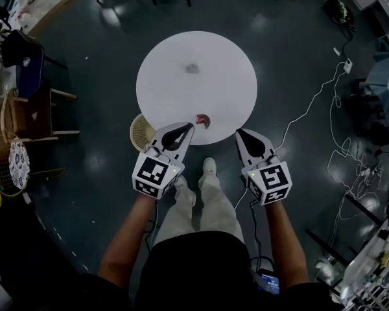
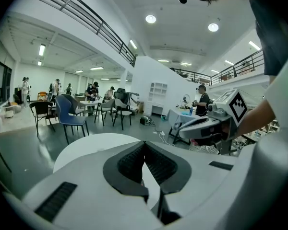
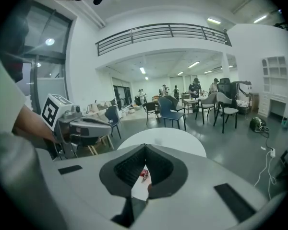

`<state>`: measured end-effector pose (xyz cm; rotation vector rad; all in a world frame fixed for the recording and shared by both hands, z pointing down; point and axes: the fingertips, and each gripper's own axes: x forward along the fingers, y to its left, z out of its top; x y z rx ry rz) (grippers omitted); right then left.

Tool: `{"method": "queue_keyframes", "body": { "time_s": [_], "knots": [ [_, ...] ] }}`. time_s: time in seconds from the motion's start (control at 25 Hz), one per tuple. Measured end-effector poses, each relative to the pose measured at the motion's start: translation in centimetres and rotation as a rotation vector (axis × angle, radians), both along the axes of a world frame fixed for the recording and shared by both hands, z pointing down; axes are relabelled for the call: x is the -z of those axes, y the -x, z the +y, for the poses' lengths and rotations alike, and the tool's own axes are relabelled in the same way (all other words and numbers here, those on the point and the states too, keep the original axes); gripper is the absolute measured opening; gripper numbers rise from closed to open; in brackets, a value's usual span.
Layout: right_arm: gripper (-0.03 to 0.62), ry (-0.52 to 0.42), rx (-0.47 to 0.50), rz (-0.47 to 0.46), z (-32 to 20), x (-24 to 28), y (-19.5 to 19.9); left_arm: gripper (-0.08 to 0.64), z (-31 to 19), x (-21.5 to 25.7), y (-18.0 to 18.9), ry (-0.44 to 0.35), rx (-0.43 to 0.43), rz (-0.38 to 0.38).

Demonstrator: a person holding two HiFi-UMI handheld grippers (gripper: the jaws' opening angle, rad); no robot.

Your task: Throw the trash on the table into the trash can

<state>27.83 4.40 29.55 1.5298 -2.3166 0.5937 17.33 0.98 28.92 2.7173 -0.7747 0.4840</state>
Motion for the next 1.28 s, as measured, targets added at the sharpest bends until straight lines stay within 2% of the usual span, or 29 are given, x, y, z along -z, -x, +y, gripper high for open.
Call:
{"method": "queue_keyframes", "body": {
  "time_s": [0.28,0.64,0.76,0.92,1.08,1.28],
  "knots": [
    [0.015,0.056,0.008,-0.044,-1.3,-4.9,-0.9,0.012,-1.0,-6.5,-2.1,0.022,-0.036,-0.099],
    [0.015,0.100,0.016,-0.055,-2.1,-9.8,-1.9,0.017,-2.9,-12.4,-3.9,0.037,-0.055,-0.166],
    [0.015,0.107,0.017,-0.052,-2.5,-11.0,-2.2,0.105,-3.2,-14.6,-4.4,0.059,-0.082,-0.183],
    [0.015,0.114,0.017,-0.061,-3.0,-12.6,-2.7,0.165,-3.5,-17.4,-5.1,0.091,-0.097,-0.209],
    [0.015,0.127,0.016,-0.066,-3.7,-14.5,-2.6,0.257,-4.2,-20.4,-5.8,0.135,-0.098,-0.235],
    [0.015,0.148,0.010,-0.082,-4.0,-16.4,-2.7,0.302,-4.4,-23.6,-6.4,0.206,-0.066,-0.239]
  ]
}}
